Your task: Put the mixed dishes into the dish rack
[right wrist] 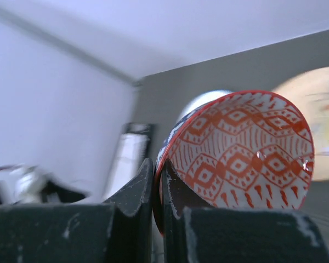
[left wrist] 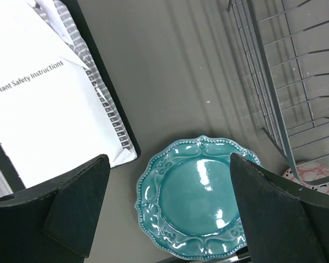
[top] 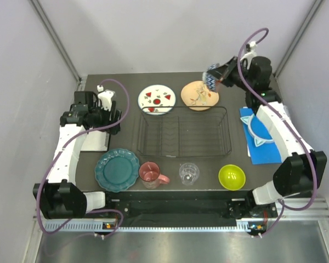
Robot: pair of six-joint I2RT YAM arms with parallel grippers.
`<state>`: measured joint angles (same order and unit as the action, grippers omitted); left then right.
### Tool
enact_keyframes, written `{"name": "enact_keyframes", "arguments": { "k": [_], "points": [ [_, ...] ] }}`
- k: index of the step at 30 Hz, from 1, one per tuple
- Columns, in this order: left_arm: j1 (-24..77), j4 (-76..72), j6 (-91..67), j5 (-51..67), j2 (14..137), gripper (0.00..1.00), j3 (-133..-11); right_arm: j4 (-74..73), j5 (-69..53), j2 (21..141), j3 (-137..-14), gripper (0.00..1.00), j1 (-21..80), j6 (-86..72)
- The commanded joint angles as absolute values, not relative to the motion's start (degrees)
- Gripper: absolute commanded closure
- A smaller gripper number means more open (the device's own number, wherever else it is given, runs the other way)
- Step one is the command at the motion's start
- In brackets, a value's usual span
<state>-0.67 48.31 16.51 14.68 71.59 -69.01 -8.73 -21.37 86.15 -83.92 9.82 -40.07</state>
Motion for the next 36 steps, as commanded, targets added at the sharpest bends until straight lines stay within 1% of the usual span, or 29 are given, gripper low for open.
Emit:
{"name": "enact_keyframes", "arguments": {
  "k": [1, 3, 7, 13, 16, 20, 26, 30, 36],
  "points": [
    [-1.8, 48.3, 16.3, 19.2, 71.6, 0.06, -70.1, 24.1, -41.0, 85.7, -73.7, 1.0, 16.1, -63.4],
    [-1.7, 48.0, 16.1, 19.3, 71.7, 0.06, -69.8, 28.3, -43.1, 87.0, -72.9, 1.0, 19.3, -66.6],
    [-1.7, 47.6, 15.9, 19.0, 72.0, 0.06, -69.7, 29.1, -42.7, 89.9, -74.5, 1.0, 26.6, -67.3],
    [-1.8, 47.1, 16.5, 18.3, 71.6, 0.06, -69.0, 31.1, -41.4, 94.6, -75.0, 1.0, 32.5, -69.1],
    [-1.7, 46.8, 16.8, 18.7, 71.3, 0.06, -68.5, 32.2, -40.7, 96.9, -74.4, 1.0, 33.8, -69.0],
    [-1.7, 46.6, 17.0, 19.5, 70.9, 0.06, -68.1, 38.3, -41.2, 102.4, -73.6, 1.0, 34.7, -72.1],
    [-1.8, 46.8, 18.0, 19.6, 70.7, 0.06, -67.8, 41.7, -39.8, 108.4, -73.7, 1.0, 35.3, -71.3],
    [-1.8, 46.8, 18.8, 19.6, 70.1, 0.06, -67.1, 42.3, -35.9, 110.1, -73.0, 1.0, 35.6, -69.6],
    [-1.8, 46.5, 19.2, 19.3, 69.5, 0.06, -66.3, 39.3, -30.6, 111.4, -72.1, 1.0, 36.5, -65.6]
  ]
}}
